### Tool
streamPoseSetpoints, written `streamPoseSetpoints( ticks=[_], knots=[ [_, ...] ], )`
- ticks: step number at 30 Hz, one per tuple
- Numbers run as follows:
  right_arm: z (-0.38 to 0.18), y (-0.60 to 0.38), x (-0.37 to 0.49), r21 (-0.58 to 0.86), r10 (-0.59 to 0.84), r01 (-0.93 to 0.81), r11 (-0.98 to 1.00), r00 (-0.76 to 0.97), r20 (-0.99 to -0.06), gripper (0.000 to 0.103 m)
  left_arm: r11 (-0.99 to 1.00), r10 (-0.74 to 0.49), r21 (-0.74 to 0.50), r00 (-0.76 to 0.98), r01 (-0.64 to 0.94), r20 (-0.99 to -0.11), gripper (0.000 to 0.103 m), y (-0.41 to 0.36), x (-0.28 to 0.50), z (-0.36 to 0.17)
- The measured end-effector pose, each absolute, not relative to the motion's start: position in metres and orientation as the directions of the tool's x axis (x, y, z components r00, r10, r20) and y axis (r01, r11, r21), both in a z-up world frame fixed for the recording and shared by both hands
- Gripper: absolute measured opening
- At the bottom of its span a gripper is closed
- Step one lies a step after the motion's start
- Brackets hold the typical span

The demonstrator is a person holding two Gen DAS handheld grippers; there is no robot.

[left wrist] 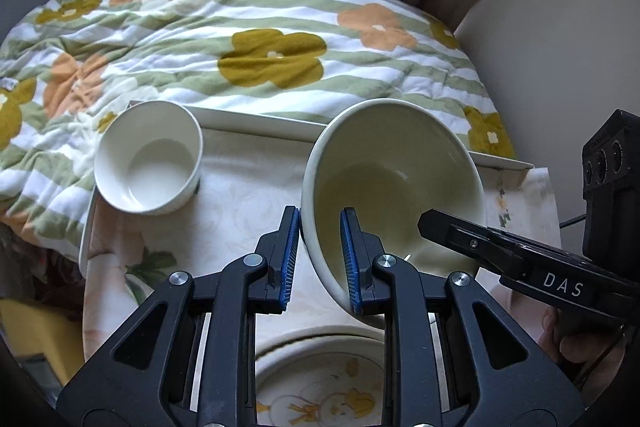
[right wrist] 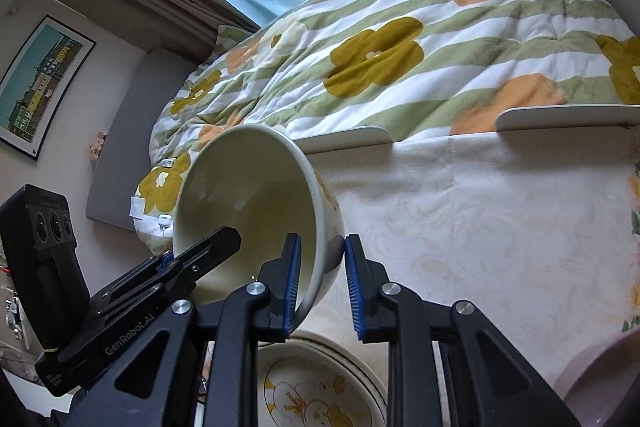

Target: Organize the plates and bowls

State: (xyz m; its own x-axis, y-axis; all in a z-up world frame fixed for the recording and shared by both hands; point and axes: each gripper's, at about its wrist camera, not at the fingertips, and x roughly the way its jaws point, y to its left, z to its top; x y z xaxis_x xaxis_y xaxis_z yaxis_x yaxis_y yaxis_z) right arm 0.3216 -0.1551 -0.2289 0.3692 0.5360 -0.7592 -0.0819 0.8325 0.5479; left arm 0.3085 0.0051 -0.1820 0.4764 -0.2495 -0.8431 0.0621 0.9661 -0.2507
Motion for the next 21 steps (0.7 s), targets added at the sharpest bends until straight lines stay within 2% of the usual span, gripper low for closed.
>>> streamPoseSetpoints(
  ticks=[11,21],
  knots=[
    [-0.189,-0.272,0.238,0.518,0.483,-0.051,0.854,0.448,-0.752,0.021,0.953,-0.302,-0.264,0.483,0.147,-0.822,0.019,-0.124,0.235,-0.152],
    [-0.205,-0.358,0.174,0.453,0.381,0.067,0.889,0.44,-0.813,0.02,0.925,-0.36,-0.277,0.363,0.262,-0.86,0.019,-0.226,0.195,-0.178]
  ],
)
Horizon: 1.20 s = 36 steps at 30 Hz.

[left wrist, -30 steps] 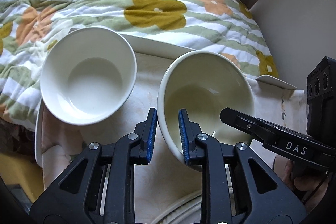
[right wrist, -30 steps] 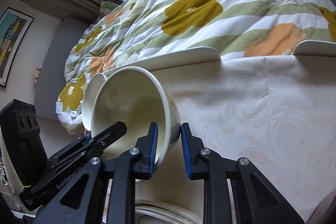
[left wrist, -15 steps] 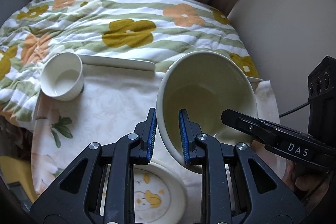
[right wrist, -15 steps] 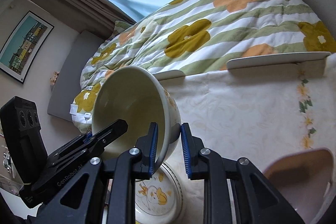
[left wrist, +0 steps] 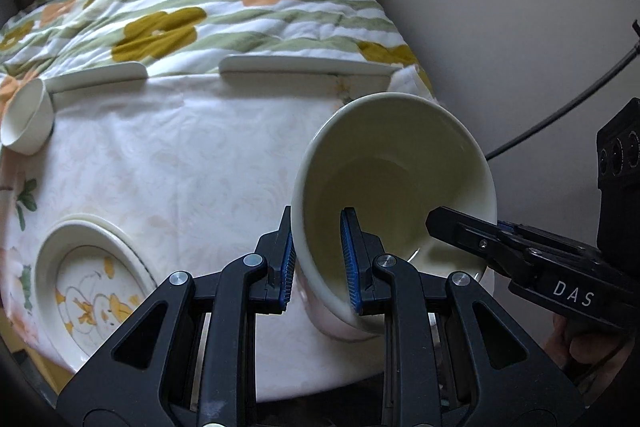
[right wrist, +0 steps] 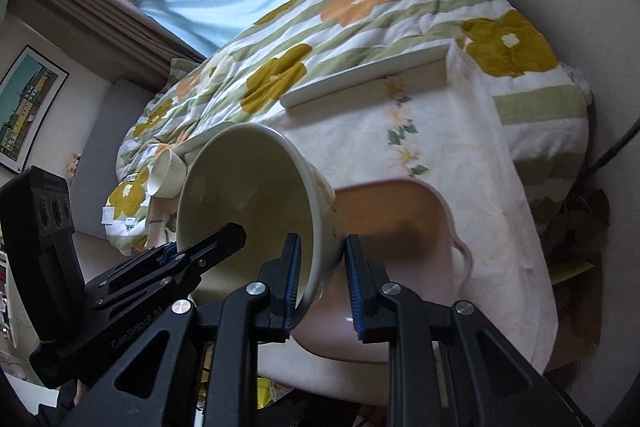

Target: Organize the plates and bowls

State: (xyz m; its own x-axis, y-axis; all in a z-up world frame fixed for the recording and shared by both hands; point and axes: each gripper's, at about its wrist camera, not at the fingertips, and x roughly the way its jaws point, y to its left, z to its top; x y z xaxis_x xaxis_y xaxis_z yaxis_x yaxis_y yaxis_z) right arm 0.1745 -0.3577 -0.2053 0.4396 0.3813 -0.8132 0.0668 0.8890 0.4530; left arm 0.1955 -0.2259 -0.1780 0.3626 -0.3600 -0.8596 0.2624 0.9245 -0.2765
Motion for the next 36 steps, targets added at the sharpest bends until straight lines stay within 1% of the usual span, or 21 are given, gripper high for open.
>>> streamPoseSetpoints(
  ticks=[4,9,12,22,28,36],
  knots=[
    [-0.223,-0.373,0.163,0.459,0.369,0.132,0.879,0.422,-0.828,0.02,0.914,-0.35,-0.257,0.293,0.313,-0.89,0.019,-0.246,0.192,-0.198],
    [-0.245,-0.378,0.16,0.452,0.352,0.197,0.87,0.394,-0.849,0.02,0.9,-0.31,-0.212,0.218,0.38,-0.925,0.019,-0.264,0.199,-0.223],
    [-0.258,-0.381,0.163,0.435,0.336,0.225,0.872,0.371,-0.866,0.02,0.887,-0.266,-0.159,0.198,0.434,-0.943,0.019,-0.275,0.201,-0.237],
    [-0.28,-0.379,0.164,0.395,0.298,0.276,0.876,0.333,-0.895,0.02,0.843,-0.161,-0.024,0.209,0.537,-0.964,0.019,-0.291,0.203,-0.255],
    [-0.282,-0.377,0.164,0.378,0.278,0.289,0.879,0.334,-0.901,0.02,0.827,-0.133,0.02,0.23,0.562,-0.964,0.019,-0.296,0.203,-0.258],
    [-0.28,-0.377,0.164,0.367,0.266,0.301,0.88,0.327,-0.907,0.02,0.821,-0.11,0.043,0.233,0.569,-0.966,0.019,-0.299,0.203,-0.258]
  ],
)
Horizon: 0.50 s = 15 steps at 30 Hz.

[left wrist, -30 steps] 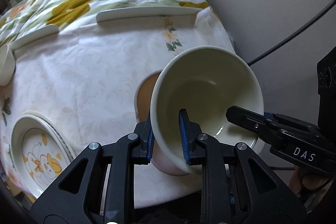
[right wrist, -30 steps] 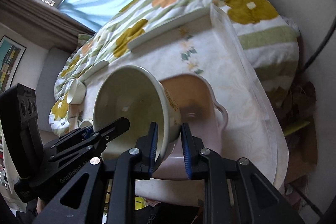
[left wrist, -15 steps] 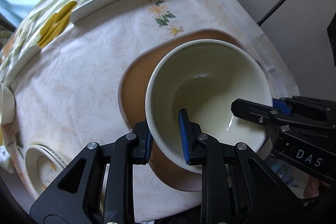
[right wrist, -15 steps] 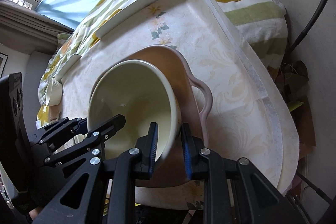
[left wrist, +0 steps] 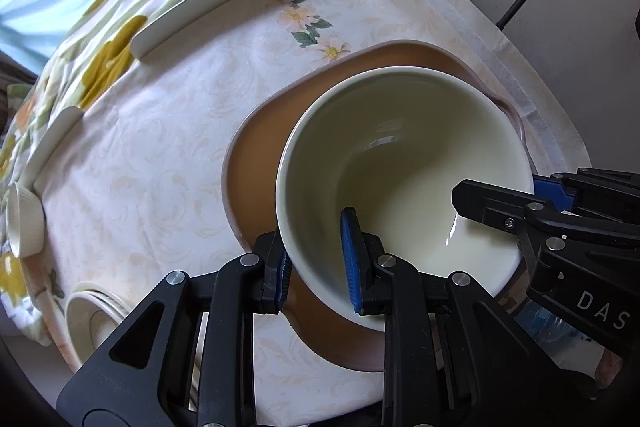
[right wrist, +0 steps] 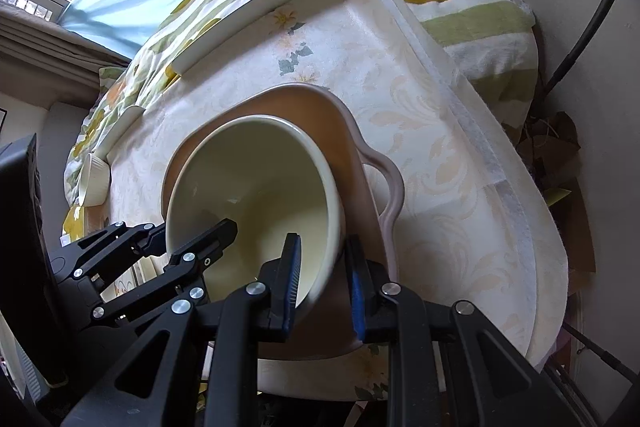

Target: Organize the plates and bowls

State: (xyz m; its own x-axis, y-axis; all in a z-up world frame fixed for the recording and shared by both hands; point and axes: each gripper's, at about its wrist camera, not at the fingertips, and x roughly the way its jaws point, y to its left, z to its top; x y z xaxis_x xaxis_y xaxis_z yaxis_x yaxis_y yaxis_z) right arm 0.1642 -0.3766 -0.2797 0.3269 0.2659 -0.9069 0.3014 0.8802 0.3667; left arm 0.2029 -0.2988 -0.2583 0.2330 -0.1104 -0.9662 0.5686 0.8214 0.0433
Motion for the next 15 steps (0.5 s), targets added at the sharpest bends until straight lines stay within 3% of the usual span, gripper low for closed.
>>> streamPoseSetpoints(
  ticks=[15],
  knots=[
    [-0.2779,-0.3751,0.1582,0.346,0.246,0.308,0.886,0.321,-0.915,0.02,0.812,-0.093,0.088,0.277,0.577,-0.956,0.019,-0.3021,0.1956,-0.252]
  ],
)
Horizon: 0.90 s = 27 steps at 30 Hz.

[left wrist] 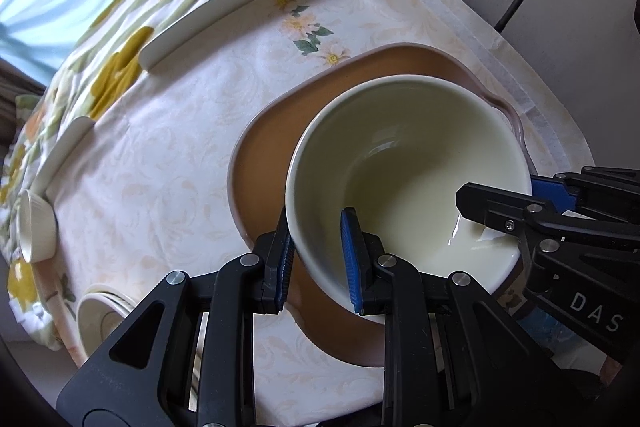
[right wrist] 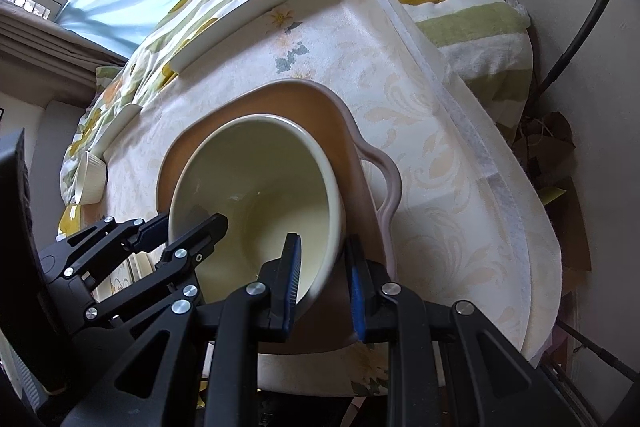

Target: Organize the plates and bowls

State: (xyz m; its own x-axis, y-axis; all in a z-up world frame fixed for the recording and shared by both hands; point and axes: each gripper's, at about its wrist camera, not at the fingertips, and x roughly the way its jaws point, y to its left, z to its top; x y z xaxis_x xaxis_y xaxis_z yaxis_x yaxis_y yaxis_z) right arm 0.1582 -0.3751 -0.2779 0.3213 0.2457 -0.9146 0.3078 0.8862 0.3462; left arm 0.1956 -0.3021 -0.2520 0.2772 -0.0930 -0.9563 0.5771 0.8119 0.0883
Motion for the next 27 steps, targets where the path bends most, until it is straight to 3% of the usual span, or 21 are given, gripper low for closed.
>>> streamPoseSetpoints(
  ticks=[19,27],
  knots=[
    [-0.248,-0.378,0.15,0.328,0.209,0.275,0.904,0.385,-0.899,0.021,0.851,-0.148,0.034,0.302,0.524,-0.942,0.019,-0.289,0.199,-0.224],
    [-0.197,-0.384,0.149,0.316,0.212,0.14,0.938,0.488,-0.846,0.021,0.936,-0.247,-0.081,0.471,0.344,-0.847,0.019,-0.233,0.204,-0.163]
  ],
)
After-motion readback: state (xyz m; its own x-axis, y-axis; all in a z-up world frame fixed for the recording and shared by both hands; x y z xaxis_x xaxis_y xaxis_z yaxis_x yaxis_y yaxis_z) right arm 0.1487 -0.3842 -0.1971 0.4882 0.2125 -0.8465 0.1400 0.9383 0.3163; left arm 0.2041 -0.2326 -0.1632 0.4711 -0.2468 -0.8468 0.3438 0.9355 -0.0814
